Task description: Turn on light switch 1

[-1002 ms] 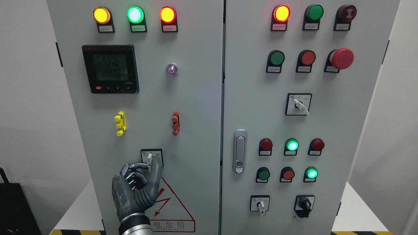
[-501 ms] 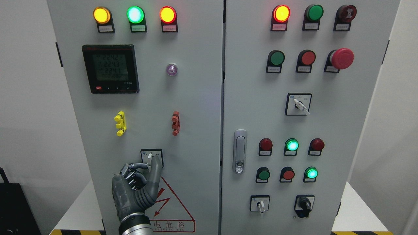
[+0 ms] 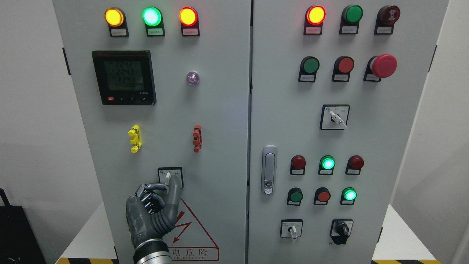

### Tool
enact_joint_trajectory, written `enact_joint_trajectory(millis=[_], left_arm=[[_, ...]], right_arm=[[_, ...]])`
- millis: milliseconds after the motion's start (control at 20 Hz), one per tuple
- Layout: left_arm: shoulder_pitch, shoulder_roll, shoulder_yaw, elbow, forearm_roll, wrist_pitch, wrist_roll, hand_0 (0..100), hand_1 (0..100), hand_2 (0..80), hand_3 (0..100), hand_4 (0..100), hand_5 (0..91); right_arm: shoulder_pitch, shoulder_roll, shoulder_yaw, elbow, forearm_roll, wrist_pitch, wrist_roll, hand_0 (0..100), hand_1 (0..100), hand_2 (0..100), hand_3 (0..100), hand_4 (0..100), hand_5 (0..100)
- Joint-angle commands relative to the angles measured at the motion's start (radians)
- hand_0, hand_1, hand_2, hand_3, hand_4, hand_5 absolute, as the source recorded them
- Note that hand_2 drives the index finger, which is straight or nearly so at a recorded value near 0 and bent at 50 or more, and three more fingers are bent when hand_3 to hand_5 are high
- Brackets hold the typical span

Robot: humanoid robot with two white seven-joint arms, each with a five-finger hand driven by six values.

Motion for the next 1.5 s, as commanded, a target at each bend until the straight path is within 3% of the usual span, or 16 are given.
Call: enact_joint_trajectory(millis=[0,802,1453], left_arm=[[-0.005,-0.002,-0.001,0.009,-0.001,0.001,-0.001,17,53,60.0,100,100,88.2],[-0.002,0.000,-0.002,0.010,-0.001,0.001,-0.002,18,52,60.4,100,100,88.3],[-0.005,0.000,-0.005,0.012,0.001,0.001,-0.002,26,49,60.7,100,100,88.3]], right_arm=[[0.000,0.000,0.000,0.000,0.000,0.000,-0.001,0,0,0,0,0,0],[0.000,0.000,0.000,0.000,0.000,0.000,-0.001,0,0,0,0,0,0],[0.000,0.000,-0.002,0.000,0.000,0.000,-0.001,0,0,0,0,0,0]])
